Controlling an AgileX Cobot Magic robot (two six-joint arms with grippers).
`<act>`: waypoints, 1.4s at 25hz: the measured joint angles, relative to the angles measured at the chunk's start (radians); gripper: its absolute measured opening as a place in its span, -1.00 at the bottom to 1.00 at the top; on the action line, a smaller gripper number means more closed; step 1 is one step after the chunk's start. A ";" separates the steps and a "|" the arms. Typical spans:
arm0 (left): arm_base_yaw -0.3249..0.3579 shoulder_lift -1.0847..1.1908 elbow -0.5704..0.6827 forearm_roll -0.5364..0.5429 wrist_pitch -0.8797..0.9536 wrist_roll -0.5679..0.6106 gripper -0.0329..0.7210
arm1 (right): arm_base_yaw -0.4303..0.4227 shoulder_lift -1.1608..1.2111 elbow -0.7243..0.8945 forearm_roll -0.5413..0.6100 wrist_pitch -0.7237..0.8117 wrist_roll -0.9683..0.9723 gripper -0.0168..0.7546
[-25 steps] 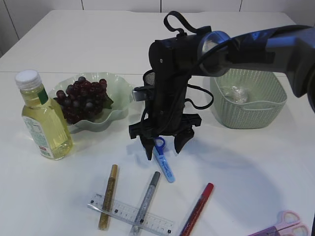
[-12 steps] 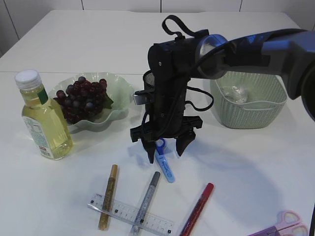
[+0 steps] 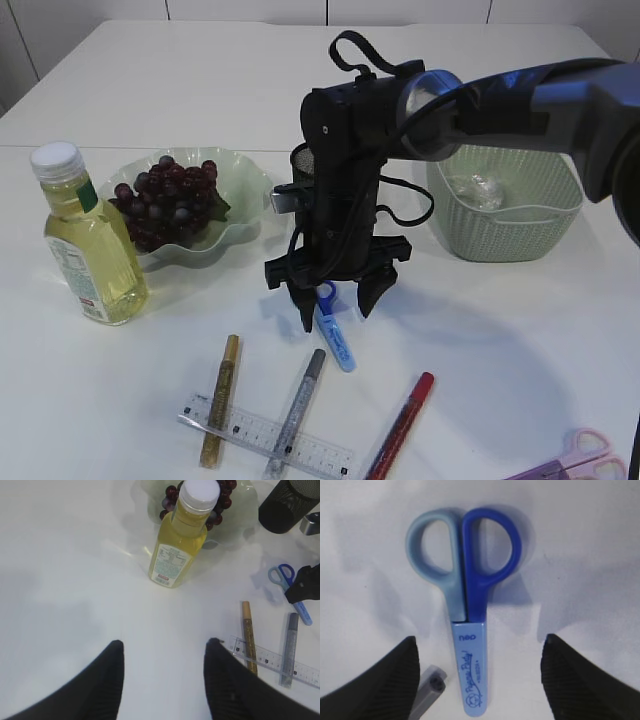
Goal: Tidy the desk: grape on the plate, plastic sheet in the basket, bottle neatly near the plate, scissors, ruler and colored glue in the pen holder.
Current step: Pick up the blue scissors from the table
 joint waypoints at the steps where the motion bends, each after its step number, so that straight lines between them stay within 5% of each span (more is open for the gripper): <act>1: 0.000 0.000 0.000 0.000 0.000 0.000 0.09 | 0.000 0.000 0.000 0.000 0.000 0.000 0.56; 35: 0.000 0.000 0.000 0.000 0.033 0.000 0.09 | 0.000 0.078 -0.117 -0.036 0.027 0.000 0.56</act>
